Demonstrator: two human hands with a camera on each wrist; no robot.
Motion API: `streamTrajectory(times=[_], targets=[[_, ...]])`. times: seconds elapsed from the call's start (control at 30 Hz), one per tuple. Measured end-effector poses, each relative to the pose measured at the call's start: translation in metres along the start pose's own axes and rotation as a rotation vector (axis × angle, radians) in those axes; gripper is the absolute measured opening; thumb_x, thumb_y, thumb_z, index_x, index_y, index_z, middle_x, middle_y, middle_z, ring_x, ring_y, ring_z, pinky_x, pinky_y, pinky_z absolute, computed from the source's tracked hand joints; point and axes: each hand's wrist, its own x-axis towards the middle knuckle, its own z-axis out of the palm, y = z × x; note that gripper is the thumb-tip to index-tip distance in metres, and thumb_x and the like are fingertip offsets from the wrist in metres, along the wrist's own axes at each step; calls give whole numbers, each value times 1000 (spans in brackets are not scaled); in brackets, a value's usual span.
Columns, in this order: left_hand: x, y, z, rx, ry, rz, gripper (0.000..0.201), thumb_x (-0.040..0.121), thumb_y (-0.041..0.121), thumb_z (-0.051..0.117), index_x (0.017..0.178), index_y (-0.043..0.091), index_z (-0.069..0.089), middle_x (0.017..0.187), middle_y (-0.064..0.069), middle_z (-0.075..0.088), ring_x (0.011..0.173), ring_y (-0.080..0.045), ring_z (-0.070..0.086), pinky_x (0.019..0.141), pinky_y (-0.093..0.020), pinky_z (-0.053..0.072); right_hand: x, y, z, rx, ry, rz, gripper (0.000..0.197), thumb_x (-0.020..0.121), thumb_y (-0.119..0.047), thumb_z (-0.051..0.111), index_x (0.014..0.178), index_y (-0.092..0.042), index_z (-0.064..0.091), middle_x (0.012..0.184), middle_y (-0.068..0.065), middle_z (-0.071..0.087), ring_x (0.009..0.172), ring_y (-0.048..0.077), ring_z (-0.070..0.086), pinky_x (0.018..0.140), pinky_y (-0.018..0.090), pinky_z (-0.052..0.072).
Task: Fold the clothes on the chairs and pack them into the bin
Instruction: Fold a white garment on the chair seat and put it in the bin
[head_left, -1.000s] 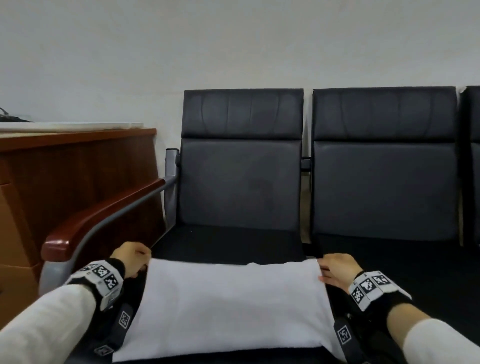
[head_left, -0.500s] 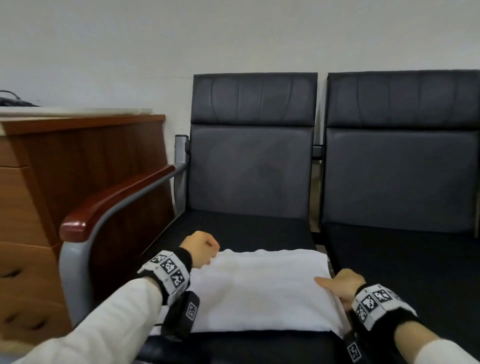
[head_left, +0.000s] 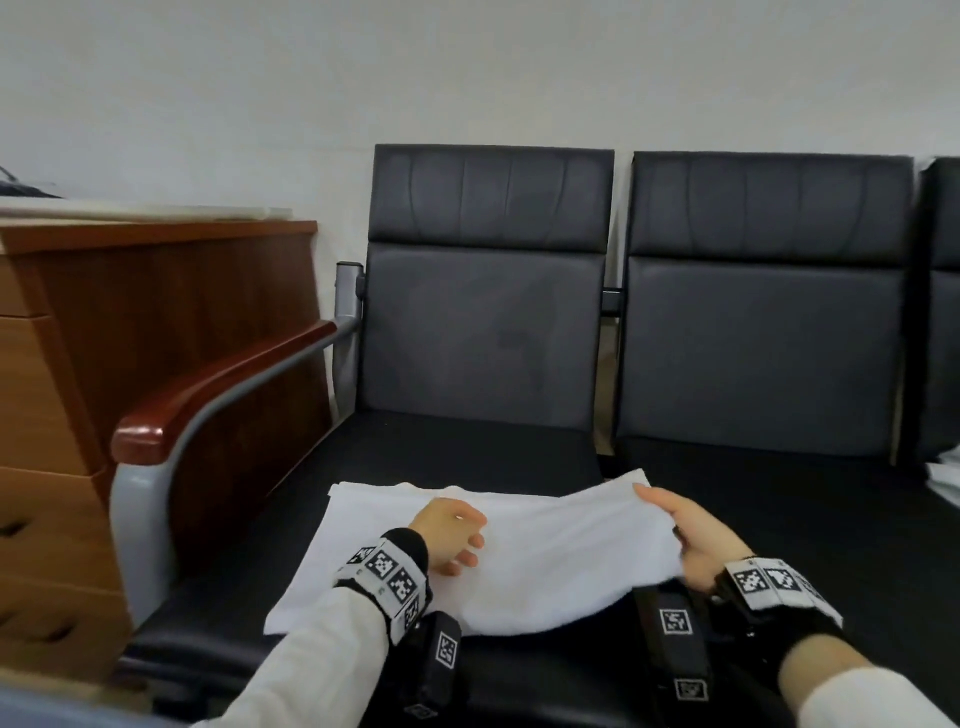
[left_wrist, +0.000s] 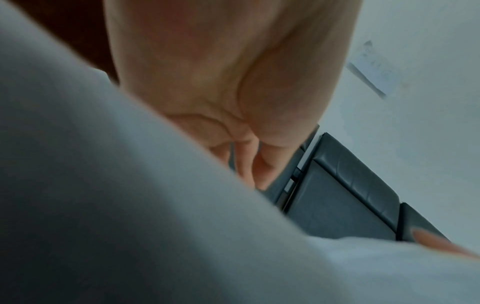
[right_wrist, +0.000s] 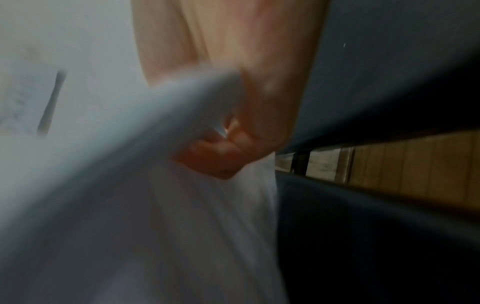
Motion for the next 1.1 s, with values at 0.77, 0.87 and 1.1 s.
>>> streamTrajectory(times=[0.77, 0.87, 1.1], targets=[[14, -42, -56, -688, 119, -200, 67, 95, 55, 34, 111, -5, 59, 102, -22, 64, 89, -33, 61, 73, -36, 49, 8, 35, 196, -221, -482, -60, 68, 93, -21, 60, 150, -20, 23, 89, 9, 58, 75, 20, 64, 64, 31, 54], [19, -46, -57, -680, 127, -190, 49, 92, 42, 52, 112, -2, 60, 112, -24, 64, 101, -35, 62, 87, -41, 51, 13, 35, 182, -254, -390, -56, 67, 95, -15, 56, 151, -14, 21, 91, 10, 59, 71, 18, 61, 56, 27, 51], [13, -35, -47, -144, 268, -84, 38, 94, 7, 47, 132, 8, 42, 121, -14, 56, 103, -28, 59, 89, -37, 50, 20, 23, 128, -322, -182, -95, 50, 94, -9, 52, 142, -12, 38, 84, 7, 62, 66, 15, 57, 52, 23, 45]])
